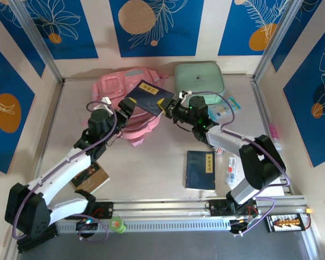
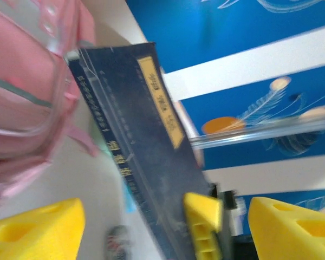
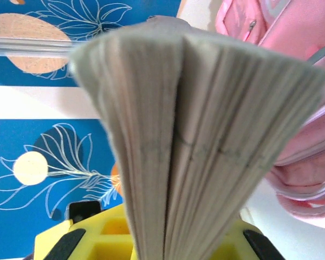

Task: Pack the student bag

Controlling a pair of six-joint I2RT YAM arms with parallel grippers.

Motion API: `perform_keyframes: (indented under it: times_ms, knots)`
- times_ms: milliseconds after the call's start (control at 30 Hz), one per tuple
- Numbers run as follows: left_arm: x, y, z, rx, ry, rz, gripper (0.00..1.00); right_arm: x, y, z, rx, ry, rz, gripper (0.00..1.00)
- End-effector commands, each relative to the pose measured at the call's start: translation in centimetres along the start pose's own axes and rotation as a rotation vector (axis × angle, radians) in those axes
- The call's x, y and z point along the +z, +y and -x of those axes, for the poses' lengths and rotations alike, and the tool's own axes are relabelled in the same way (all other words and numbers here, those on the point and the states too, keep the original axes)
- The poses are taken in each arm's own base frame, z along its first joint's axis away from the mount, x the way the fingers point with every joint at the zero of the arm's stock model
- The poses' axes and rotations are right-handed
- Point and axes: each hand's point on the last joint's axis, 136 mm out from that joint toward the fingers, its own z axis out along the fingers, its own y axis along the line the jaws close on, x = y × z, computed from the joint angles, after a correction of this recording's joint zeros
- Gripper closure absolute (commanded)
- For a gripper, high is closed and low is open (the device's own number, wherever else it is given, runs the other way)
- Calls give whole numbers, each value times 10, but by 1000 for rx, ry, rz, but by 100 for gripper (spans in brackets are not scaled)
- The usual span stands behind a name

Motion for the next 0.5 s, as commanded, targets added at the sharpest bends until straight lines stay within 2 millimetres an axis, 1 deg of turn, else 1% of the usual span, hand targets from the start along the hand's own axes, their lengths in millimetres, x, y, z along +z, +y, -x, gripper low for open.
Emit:
perform_keyframes:
  times_ms: [0,33,100,167,233,267,367,467]
  knots:
    - [-17,32,3,247,16,179,9,-16,2,9,-101,-37,-17,100]
    - [-22,38,3,311,27,221,4,-20,-4,10,-114,-40,-32,100]
    - [-28,46,5,437,51,278,0,-29,-12,12,-135,-42,-52,100]
    - [-29,47,4,562,87,302,0,-40,-22,15,-152,-49,-90,100]
    - [-26,45,6,685,129,328,0,-52,-31,17,-175,-57,-136,100]
    - [-24,45,7,722,140,340,0,-58,-33,19,-184,-65,-152,100]
    - [-10,51,14,811,151,394,0,-75,-43,22,-210,-89,-203,100]
    - [14,64,15,817,198,387,0,-89,-54,25,-203,-106,-253,100]
